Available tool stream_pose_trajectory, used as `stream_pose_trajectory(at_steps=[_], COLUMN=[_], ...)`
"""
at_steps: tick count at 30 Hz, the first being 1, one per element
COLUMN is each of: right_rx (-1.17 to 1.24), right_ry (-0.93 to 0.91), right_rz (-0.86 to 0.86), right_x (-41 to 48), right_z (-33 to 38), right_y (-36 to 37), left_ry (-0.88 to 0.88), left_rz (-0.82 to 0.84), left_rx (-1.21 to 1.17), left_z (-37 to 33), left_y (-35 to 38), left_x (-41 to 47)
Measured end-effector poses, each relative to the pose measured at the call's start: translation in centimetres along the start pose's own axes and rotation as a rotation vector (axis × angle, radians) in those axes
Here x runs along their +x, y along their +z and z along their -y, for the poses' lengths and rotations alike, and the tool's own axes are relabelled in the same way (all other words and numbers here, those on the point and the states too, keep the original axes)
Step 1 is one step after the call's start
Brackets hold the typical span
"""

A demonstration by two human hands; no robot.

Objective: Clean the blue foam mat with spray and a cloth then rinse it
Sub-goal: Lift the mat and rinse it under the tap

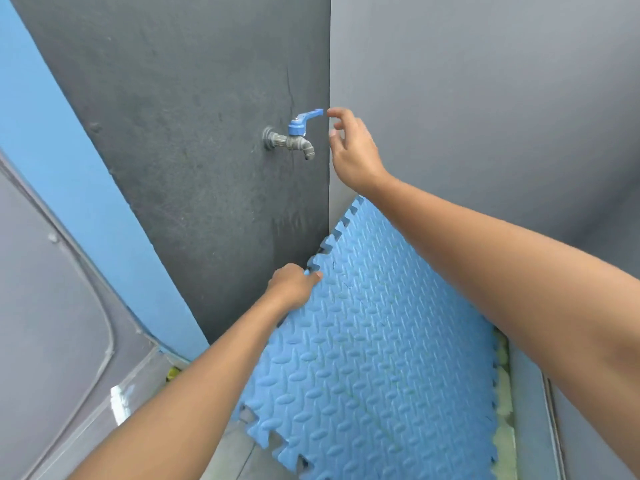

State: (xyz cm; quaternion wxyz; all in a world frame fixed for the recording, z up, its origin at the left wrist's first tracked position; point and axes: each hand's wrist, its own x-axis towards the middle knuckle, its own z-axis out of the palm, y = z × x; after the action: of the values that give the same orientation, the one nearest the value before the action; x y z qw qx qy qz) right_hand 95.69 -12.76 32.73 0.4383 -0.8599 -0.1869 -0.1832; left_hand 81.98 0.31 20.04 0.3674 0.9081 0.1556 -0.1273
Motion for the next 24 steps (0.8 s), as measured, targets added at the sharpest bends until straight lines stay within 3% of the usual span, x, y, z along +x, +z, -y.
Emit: stream_pose_trajectory(at_steps=[5,8,20,24], right_rx=[-0.329,-0.446,-0.383,-0.229], right_ry=[-0.241,-0.335,-0.316,-0.254], right_rz=[0.267,0.331,0.22,0.135], right_x=[4.3,5.6,5.5,4.8], right_z=[0.8,0.3,0.3,0.1], right_y=[0.2,-0.8,-1.8,-0.7], left_ry=[0.051,0.085,0.136,0.151], left_rz=[-0.192,-0.292,-0.383,-0.337], left_rx=[0.078,0.157,0.208,0.202], left_z=[-0.8,-1.2,-0.6,-0.3], left_y=[-5.6,-8.6,-10.7,-11.1], left_x=[0.1,-0.2,0.2,0.7])
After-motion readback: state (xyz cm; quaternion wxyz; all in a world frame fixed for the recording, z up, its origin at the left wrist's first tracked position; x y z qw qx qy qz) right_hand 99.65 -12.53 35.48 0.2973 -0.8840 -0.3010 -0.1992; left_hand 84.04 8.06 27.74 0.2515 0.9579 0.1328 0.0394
